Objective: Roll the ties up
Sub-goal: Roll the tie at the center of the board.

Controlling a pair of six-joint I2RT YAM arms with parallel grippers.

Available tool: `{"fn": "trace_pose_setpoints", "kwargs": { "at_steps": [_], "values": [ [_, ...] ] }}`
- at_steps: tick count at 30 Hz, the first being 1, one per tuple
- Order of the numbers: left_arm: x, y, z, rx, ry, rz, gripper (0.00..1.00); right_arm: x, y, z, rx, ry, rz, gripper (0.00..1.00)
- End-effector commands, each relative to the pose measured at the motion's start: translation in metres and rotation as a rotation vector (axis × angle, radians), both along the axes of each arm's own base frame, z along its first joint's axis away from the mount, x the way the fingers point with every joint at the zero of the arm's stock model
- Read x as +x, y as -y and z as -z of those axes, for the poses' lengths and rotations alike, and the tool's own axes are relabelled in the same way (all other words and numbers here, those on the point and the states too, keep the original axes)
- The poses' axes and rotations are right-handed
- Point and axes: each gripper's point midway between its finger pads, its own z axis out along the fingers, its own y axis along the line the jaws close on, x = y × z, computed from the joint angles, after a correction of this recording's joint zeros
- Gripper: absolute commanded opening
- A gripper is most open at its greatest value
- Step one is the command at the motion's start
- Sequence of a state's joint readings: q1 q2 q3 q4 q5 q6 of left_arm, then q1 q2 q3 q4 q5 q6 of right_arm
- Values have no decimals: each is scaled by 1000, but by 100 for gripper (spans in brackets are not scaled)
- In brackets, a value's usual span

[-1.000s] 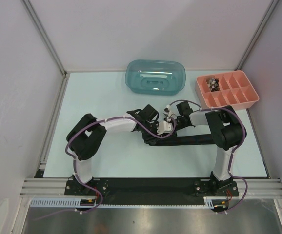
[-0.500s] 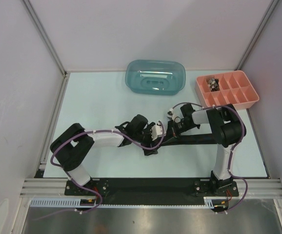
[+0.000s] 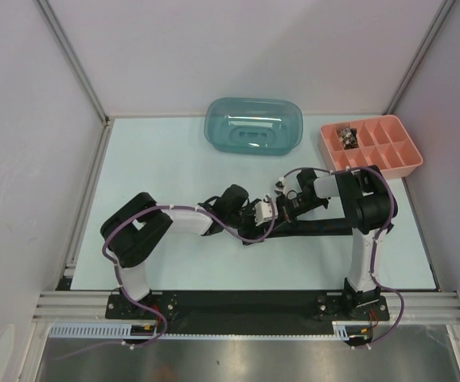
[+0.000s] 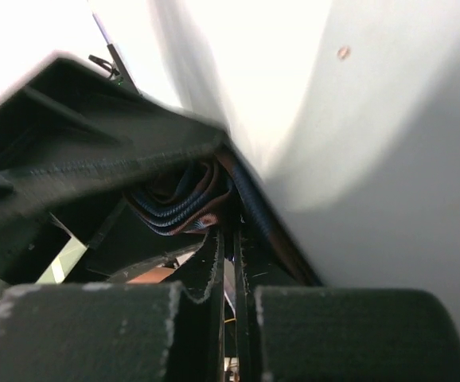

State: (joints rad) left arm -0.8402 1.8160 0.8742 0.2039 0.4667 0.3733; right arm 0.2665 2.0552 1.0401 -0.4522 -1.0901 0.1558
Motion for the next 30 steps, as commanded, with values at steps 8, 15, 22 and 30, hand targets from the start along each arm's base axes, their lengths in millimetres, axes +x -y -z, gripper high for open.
{"fn": "trace_pose_setpoints", "kwargs": {
  "at_steps": [8, 15, 22, 30],
  "values": [
    [-32, -23, 23, 179, -170, 27, 35, 21, 17, -27, -21, 129, 23, 38],
    [-34, -32, 23, 246, -196, -47, 39, 27, 9, -44, -7, 156, 56, 60],
    [-29, -30, 22, 276, -211, -120, 47, 10, -21, -30, -24, 148, -10, 58],
    [-32, -32, 22, 272, -214, -110, 47, 4, -21, -1, -93, 137, -28, 27]
  ]
}}
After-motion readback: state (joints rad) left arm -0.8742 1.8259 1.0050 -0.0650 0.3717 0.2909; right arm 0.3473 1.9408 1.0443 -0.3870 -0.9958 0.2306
